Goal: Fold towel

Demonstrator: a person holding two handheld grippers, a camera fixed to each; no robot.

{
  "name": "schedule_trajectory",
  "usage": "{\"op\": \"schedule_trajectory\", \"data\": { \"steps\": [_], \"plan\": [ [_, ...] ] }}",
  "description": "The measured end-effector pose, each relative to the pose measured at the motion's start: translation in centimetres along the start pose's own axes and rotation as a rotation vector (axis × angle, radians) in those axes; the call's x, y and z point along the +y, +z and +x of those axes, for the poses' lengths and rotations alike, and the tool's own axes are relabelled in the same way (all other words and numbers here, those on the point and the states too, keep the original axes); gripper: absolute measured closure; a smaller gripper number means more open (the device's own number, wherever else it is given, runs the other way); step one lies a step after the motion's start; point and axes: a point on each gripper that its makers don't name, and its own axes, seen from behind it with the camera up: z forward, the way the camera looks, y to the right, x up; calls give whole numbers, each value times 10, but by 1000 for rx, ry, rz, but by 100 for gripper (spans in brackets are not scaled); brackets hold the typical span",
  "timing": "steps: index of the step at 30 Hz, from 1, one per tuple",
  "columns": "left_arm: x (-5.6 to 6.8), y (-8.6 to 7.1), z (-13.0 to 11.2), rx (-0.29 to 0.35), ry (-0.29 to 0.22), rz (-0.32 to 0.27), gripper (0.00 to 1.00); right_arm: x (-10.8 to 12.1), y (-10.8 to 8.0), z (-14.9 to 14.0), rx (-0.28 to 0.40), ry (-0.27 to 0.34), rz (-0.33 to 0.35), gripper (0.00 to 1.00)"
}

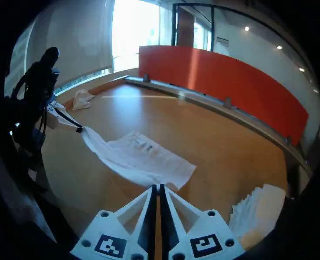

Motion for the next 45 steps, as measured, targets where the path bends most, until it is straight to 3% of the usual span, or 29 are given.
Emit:
{"op": "schedule_trajectory", "data": {
  "steps": [9,15,30,37,45],
  "plan": [
    [1,-2,-1,-5,-9,-4,89,3,0,0,-5,-1,4,96],
    [-2,9,5,-3,-23,5,89,10,9,1,-15,-13,-1,96],
    [-27,71,35,-4,-34,44,90,53,67,3,-48,-13,-24,96],
    [-38,102,28,-44,-43,48,89,64,92,-6,-77,3,-23,96],
    [-44,125,19,-69,-51,52,90,68,110,-19,-107,24,-20,96]
  ]
}}
